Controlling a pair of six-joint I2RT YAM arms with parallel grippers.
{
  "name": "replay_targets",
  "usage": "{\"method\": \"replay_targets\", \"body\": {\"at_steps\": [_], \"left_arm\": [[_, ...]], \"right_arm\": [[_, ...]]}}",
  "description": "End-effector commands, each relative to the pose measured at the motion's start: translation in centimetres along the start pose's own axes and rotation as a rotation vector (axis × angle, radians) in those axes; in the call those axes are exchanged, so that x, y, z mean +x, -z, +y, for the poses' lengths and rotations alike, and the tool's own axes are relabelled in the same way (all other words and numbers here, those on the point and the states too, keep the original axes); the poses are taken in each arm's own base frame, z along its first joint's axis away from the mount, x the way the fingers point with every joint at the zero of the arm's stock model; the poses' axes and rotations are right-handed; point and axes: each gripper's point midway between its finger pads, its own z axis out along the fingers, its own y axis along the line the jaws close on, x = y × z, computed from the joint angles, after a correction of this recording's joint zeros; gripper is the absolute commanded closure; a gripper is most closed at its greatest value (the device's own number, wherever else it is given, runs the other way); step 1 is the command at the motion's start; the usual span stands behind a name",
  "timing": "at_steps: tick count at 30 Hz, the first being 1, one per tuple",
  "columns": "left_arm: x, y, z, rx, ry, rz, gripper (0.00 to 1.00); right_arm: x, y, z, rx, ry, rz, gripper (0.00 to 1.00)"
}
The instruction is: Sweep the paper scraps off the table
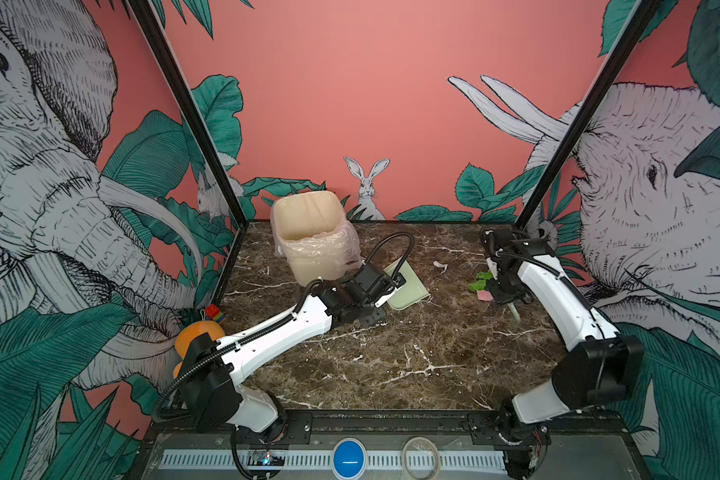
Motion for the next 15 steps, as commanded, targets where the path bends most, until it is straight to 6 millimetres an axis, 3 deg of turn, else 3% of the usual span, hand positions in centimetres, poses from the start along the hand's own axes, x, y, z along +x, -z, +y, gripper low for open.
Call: {"method": "replay_targets", "body": {"at_steps": [1,8,15], "left_arm": [[0.1,-0.5,-0.9,0.032,0.03,-0.011,0.83],[0.9,-1.4,-1.2,0.036,0.013,0.019,0.83],[1.2,-2.1,-1.5,0.041,0.001,0.036,0.83]], "right_arm": [[-1.8,-0.1,-1.7,0.07,0.009,-0.028,1.0],[-3.5,-3.1,-0.2,0.014,0.053,0.019,1.0],[-3.3,-3.1,1.8,-0.075,0.075,0.013,1.0]]}}
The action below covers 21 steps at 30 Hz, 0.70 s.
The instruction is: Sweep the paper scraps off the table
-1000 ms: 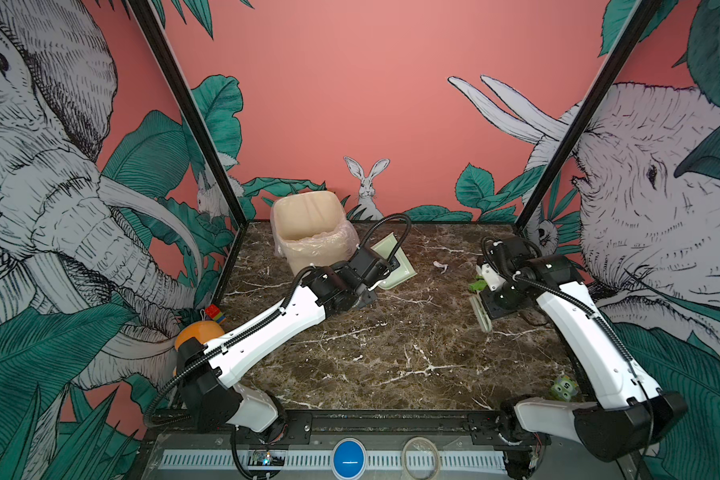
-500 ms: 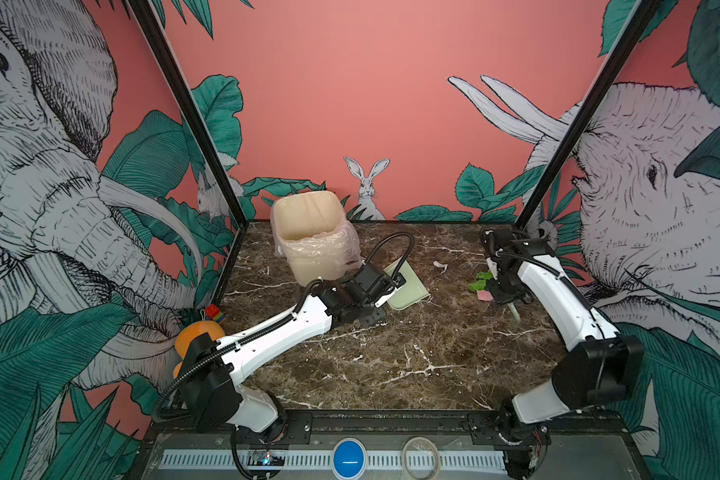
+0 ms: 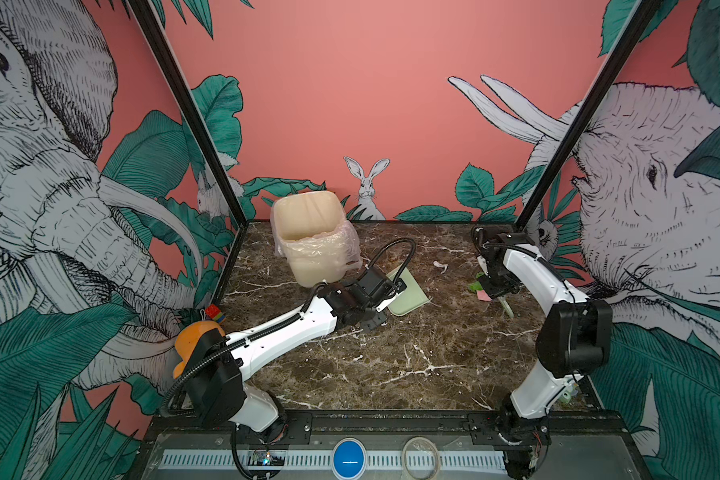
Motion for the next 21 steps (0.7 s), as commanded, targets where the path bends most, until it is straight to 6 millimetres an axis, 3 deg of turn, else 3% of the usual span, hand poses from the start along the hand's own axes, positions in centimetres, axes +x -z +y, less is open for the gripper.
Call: {"method": "replay_targets", "body": {"at_steps": [1,8,16,21], "left_arm": [[0.0,-0.4,-0.5,0.015,0.002,-0.005,0.83],[0.2,-1.0,-0.7,0.021,-0.002,0.008,0.83],[1.0,-1.4,-0.9,0.023,0.0,0.031,0.83],[1.4,-1.5,-1.0,0.025,0.002,0.048,0.83]], "right_arm": [[0.0,1.3,0.9,-0.047,0.012,-0.041,1.0],[0.9,2.8,4.2,-0.088,0.103,-0.041,1.0],[0.5,6.0,9.5,-0.149,0.222,-0.113,1.0],[0.8,7.3,8.7,-0.102,0.214,-0.125,1.0]]}}
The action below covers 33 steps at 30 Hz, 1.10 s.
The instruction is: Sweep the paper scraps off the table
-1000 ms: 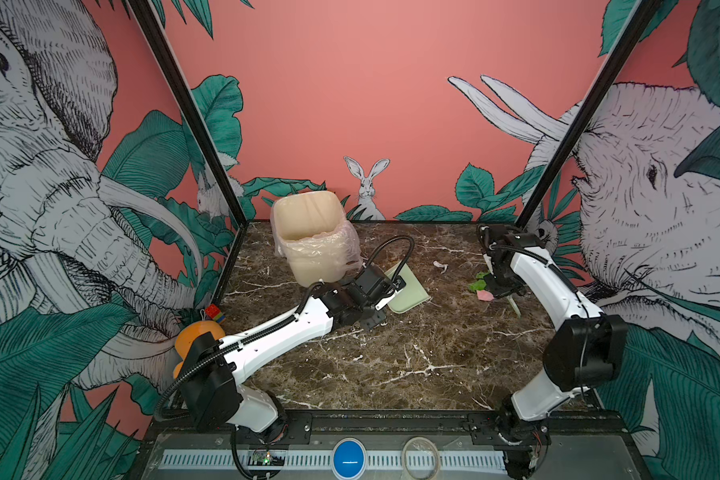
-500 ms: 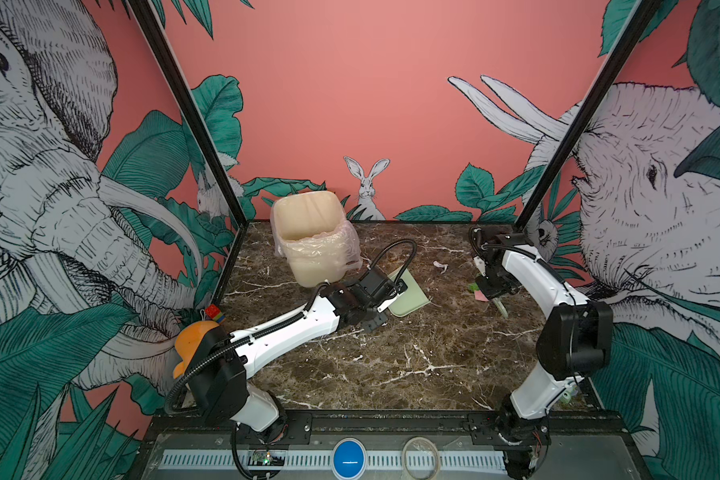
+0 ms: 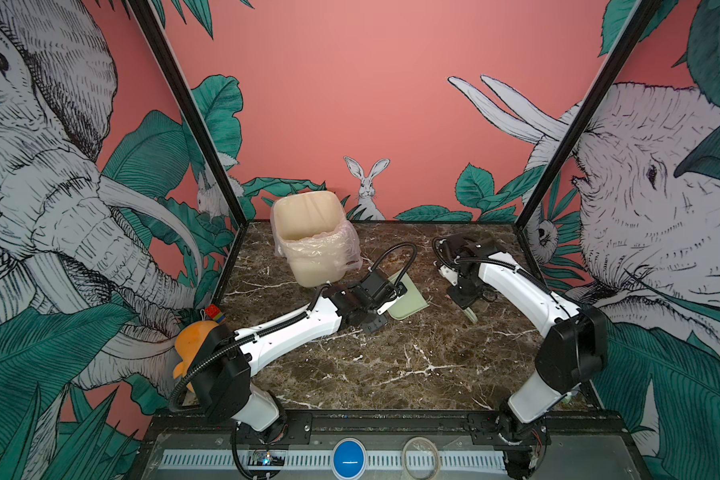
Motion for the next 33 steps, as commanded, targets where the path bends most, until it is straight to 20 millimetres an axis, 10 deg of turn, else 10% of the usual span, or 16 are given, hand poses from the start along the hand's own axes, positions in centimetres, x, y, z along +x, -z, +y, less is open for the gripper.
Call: {"method": "replay_targets", "body": {"at_steps": [1,19,33], "left_arm": [[0.6,-0.1,-0.4,0.007,0.01,0.012,0.83],[2.0,-0.9,-0.8,0.016,0.003,0.056,0.83],[3.8,-1.7,-1.3,0.025,0.019,0.108,0.82]], "right_arm": [[1.1,2.2,-1.5,0.045,-0.046,-0.001,1.0],[-4.4,1.3,-3.8,0.065,-0.053,0.0,1.0],[-3.7,0.6,0.9,-0.01,0.085,0.061,1.0]]}}
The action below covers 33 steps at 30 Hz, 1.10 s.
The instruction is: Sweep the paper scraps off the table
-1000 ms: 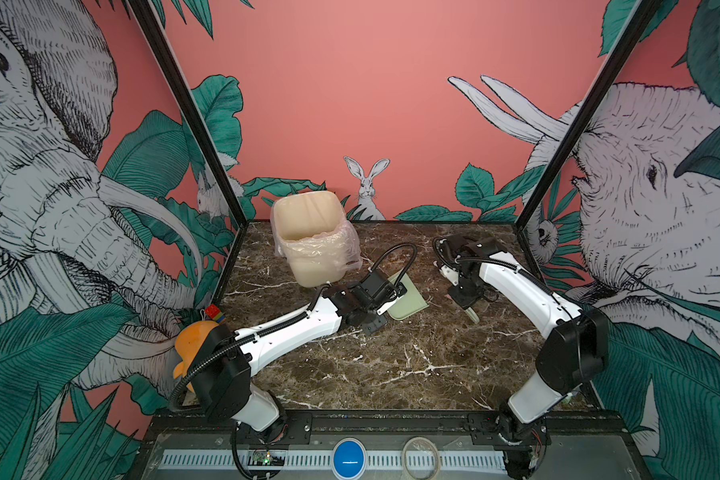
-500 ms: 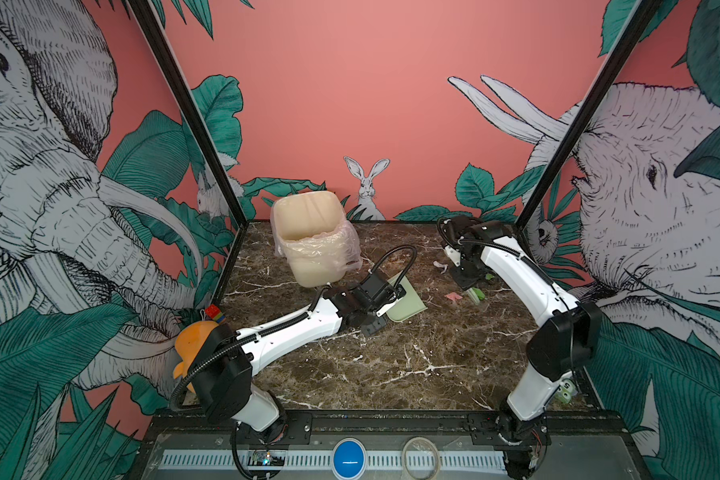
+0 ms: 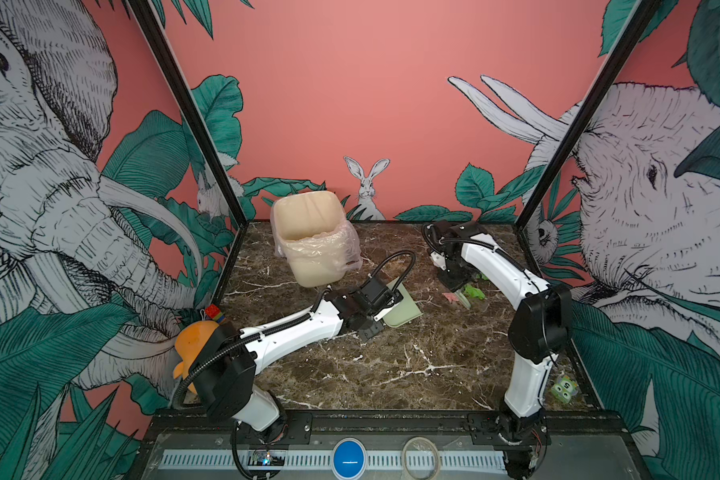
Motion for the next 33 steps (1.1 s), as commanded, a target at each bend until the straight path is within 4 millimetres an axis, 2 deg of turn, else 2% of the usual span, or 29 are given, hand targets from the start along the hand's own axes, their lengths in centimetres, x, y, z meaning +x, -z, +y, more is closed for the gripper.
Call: {"method": "replay_targets", "body": {"at_steps": [1,8,10,15,20,27,33], "left_arm": [[1.1,-0.3,-0.5,0.01,0.013,0.033,0.82],[1.9,-0.6,-0.9,0.014,0.02,0.056,0.82],[2.1,-0.6,-1.1,0.017,0.021,0.062,0.82],[2.7,-0.8,-1.7,0.035,0.02,0.077,0.82],[2.8,-1.4,-3.2,0.078,-0.009,0.098,0.82],[2.2,-2.5,-5.7,0.144,-0.06,0.125,0.82],[1.5,-3.6,-6.7,0.186,-0.045,0.167,0.83]], "right_arm": [[1.8,1.4,2.0,-0.033,0.048,0.022,1.0],[3.0,3.4,5.4,-0.064,0.097,0.004,1.0],[3.1,4.1,5.3,-0.058,0.087,-0.016,1.0],[3.5,5.5,3.4,-0.006,0.064,-0.046,1.0],[3.1,4.3,2.4,-0.011,0.048,-0.02,1.0],[2.2,2.7,2.2,-0.035,0.032,-0.005,1.0],[2.1,2.0,2.2,-0.048,0.025,0.007,1.0]]}}
